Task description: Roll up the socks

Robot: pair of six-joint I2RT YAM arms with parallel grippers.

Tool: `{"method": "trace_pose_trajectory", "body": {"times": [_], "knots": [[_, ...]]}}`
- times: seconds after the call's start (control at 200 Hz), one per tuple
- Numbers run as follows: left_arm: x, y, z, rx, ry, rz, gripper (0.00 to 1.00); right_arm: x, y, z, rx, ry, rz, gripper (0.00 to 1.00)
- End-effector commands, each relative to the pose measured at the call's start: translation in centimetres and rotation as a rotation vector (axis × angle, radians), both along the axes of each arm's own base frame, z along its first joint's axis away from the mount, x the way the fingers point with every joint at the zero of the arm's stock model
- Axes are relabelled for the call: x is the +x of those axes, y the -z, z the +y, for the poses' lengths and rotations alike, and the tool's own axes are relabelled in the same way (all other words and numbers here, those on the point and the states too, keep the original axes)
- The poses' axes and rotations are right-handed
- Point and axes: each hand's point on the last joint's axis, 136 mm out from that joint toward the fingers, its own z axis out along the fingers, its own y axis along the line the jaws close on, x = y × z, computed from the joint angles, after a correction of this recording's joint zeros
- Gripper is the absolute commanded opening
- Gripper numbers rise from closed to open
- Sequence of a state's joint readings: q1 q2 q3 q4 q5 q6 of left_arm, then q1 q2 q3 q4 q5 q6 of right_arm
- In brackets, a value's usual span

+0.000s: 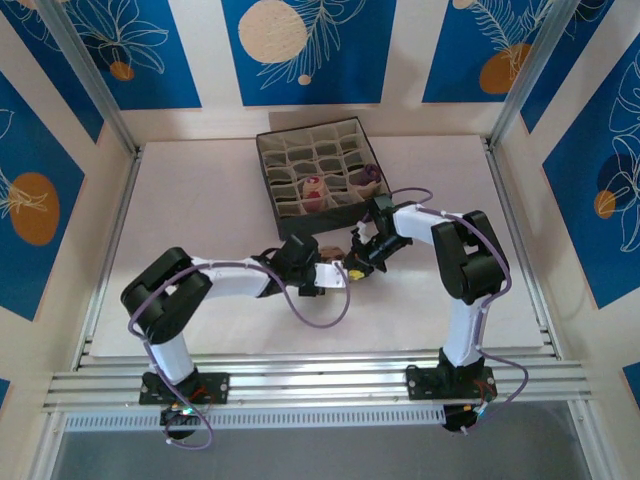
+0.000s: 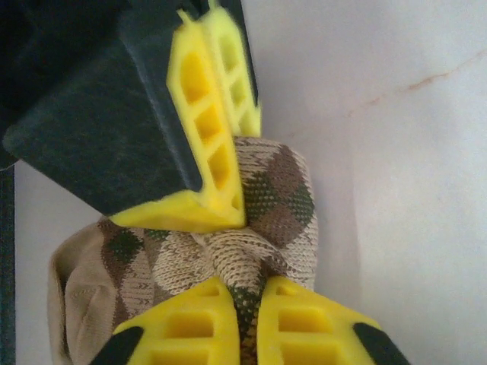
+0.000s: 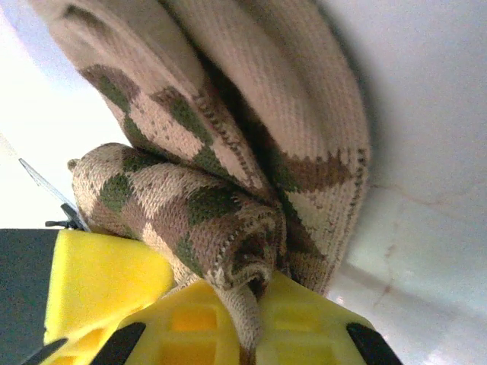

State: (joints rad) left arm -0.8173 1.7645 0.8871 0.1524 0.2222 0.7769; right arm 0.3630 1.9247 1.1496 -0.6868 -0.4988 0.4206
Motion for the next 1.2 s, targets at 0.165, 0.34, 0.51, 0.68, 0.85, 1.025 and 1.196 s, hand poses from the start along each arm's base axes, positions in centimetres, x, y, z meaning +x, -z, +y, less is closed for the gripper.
{"method": "trace_pose_trajectory", "body": {"times": [0.165, 0.34, 0.51, 0.68, 0.85, 1.025, 1.196], "knots": [[-2.9, 1.0, 1.0, -0.025, -0.057, 0.596, 0.00, -1.9, -2.2, -1.2, 0.016, 0.023, -0.081, 0.48], [-3.8, -0.1, 0.9, -0.094, -0.129, 0.866, 0.00, -1.2, -3.6, -1.4, 0.048, 0.055, -0.201, 0.51], [-2.6, -0.8, 0.8, -0.216, -0.213, 1.108, 0.00, -0.9, -3.9, -0.4, 0.087, 0.049, -0.253, 0.52], [-1.4, 0.4, 1.4, -0.231, -0.299, 1.224, 0.00, -1.0, -2.3, 0.9, 0.085, 0.012, -0.227, 0.51], [-0.8, 1.6, 2.0, -0.207, -0.358, 1.264, 0.00, -1.1, -0.7, 2.1, 0.081, -0.011, -0.193, 0.47], [-0.6, 2.2, 2.7, -0.186, -0.380, 1.181, 0.06, -1.5, 1.7, 1.7, -0.007, -0.011, -0.104, 0.21], [-0.4, -0.2, 2.8, -0.217, -0.306, 0.966, 0.14, -2.4, 3.3, 0.8, -0.078, -0.010, -0.040, 0.02]]}}
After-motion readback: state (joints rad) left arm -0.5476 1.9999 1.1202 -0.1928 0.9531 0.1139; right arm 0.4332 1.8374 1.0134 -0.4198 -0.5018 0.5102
